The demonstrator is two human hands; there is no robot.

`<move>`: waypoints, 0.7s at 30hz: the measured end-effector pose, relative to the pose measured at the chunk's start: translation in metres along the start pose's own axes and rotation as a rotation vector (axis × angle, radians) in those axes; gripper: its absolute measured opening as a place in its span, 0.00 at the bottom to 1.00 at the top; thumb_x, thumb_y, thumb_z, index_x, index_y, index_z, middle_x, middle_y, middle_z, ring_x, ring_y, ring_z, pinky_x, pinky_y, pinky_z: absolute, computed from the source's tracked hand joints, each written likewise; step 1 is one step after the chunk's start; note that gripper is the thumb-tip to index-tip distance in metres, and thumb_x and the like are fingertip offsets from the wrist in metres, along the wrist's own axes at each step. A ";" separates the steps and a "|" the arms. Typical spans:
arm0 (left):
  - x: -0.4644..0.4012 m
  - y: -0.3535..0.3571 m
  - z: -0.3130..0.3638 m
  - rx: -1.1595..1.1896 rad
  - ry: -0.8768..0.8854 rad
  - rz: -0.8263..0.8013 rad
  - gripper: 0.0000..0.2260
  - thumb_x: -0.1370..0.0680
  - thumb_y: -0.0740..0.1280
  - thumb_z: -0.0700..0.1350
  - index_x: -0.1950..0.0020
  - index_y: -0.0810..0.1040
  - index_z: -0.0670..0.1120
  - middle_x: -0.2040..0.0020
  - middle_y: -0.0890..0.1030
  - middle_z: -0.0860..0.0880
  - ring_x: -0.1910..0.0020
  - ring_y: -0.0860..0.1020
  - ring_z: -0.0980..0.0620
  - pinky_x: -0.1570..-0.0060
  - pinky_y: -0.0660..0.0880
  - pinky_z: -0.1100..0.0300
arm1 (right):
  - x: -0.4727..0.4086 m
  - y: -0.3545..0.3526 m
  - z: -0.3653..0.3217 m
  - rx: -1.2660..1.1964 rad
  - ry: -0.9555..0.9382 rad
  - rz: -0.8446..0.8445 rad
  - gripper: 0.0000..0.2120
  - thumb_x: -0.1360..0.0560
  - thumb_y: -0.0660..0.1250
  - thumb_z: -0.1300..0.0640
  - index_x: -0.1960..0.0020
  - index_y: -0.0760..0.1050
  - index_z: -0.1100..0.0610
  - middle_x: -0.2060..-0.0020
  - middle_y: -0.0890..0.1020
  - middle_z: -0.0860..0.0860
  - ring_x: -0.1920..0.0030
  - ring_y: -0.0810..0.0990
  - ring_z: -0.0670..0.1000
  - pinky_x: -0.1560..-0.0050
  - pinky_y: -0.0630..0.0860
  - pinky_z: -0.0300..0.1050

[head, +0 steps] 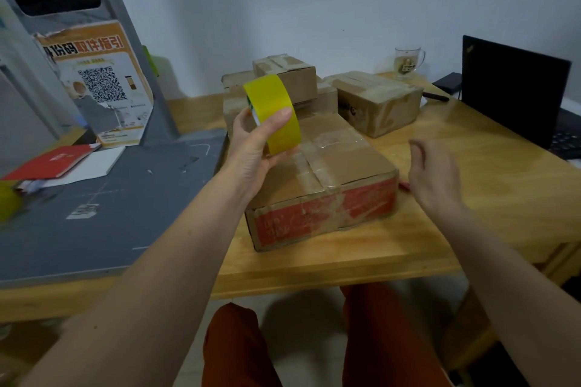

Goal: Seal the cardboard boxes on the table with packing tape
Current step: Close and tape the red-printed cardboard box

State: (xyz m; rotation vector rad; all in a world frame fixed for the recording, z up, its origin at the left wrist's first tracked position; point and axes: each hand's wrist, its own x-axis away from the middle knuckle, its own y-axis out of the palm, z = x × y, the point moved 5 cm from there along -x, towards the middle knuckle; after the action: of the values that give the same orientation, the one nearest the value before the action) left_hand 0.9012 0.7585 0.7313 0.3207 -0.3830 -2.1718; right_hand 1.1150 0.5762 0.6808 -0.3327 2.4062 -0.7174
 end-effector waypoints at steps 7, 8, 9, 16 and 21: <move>0.011 -0.019 -0.004 0.004 0.032 0.047 0.41 0.36 0.80 0.48 0.27 0.66 0.48 0.43 0.80 0.50 0.46 0.81 0.50 0.53 0.81 0.50 | 0.112 0.027 -0.104 0.092 -0.999 -0.145 0.16 0.21 0.62 0.56 0.37 0.77 0.64 0.39 0.79 0.59 0.36 0.77 0.56 0.31 0.69 0.53; 0.012 -0.020 -0.005 0.009 0.027 0.056 0.41 0.36 0.80 0.48 0.27 0.66 0.47 0.43 0.80 0.50 0.45 0.81 0.50 0.54 0.81 0.50 | 0.112 0.034 -0.108 0.152 -0.942 -0.193 0.18 0.20 0.60 0.54 0.37 0.77 0.64 0.39 0.79 0.59 0.36 0.77 0.56 0.31 0.69 0.53; 0.012 -0.021 -0.006 0.016 0.023 0.061 0.40 0.35 0.80 0.48 0.27 0.66 0.48 0.42 0.80 0.50 0.44 0.81 0.49 0.54 0.81 0.51 | 0.109 0.038 -0.113 0.204 -0.896 -0.232 0.20 0.20 0.59 0.52 0.36 0.76 0.64 0.39 0.79 0.60 0.37 0.78 0.56 0.31 0.70 0.52; 0.012 -0.022 -0.007 0.022 0.030 0.075 0.40 0.36 0.78 0.48 0.26 0.66 0.48 0.43 0.80 0.51 0.43 0.80 0.49 0.54 0.82 0.49 | 0.094 0.063 -0.144 0.469 -0.775 -0.510 0.39 0.23 0.43 0.33 0.26 0.63 0.60 0.26 0.66 0.56 0.26 0.63 0.53 0.26 0.57 0.47; 0.010 -0.024 -0.008 0.043 0.039 0.083 0.41 0.36 0.78 0.48 0.26 0.65 0.48 0.44 0.80 0.51 0.46 0.81 0.51 0.51 0.82 0.48 | 0.116 0.049 -0.141 0.289 -0.903 -0.453 0.28 0.20 0.56 0.42 0.27 0.67 0.60 0.28 0.69 0.57 0.27 0.66 0.55 0.26 0.59 0.50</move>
State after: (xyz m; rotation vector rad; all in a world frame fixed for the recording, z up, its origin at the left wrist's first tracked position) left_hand 0.8807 0.7632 0.7142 0.3637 -0.4145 -2.0755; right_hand 0.9342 0.6295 0.6928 -0.8768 1.3636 -0.8539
